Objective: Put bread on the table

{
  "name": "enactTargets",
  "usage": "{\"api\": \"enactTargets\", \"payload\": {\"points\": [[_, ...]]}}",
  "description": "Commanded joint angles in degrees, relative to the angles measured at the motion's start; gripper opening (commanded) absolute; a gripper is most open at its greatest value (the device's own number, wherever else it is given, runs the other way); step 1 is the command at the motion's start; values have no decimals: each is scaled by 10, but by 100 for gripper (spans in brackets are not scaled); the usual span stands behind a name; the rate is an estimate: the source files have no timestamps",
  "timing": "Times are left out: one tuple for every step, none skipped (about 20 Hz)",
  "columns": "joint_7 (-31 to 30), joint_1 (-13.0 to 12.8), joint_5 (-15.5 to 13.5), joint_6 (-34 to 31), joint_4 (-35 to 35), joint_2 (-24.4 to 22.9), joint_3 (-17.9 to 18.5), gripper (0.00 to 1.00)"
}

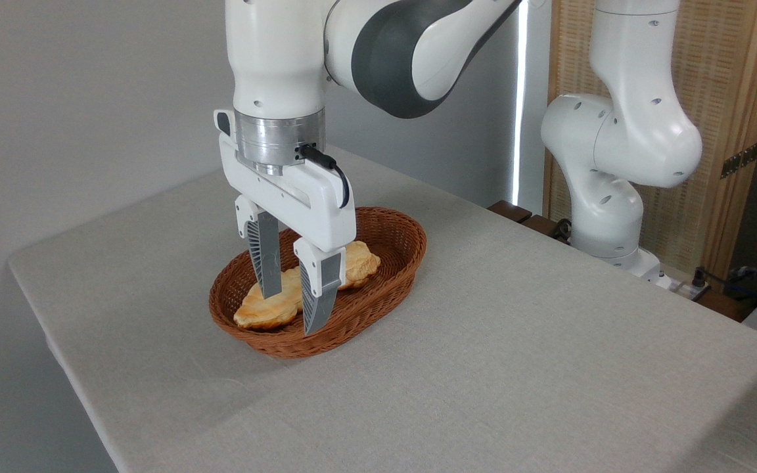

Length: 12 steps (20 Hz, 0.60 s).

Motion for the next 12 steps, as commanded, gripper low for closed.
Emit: {"api": "enactTargets", "payload": {"points": [[4,-4,3,-23,3,-7,8,100],[4,-4,3,-24,3,-7,8,100],[4,-4,3,-24,3,-7,8,100],[4,-4,3,-24,3,-7,8,100],[4,-4,3,-24,3,-7,8,100],[4,-4,3,-26,3,-7,8,100],[5,-4,3,-29,3,-7,8,100],[5,-4,3,-31,3,-7,7,100],[5,-4,3,-35,3,-7,8,100],[5,-4,3,-37,3,-7,8,100],[5,-4,3,-37,3,-7,8,100],[5,-4,3,-37,3,-7,8,100]]}}
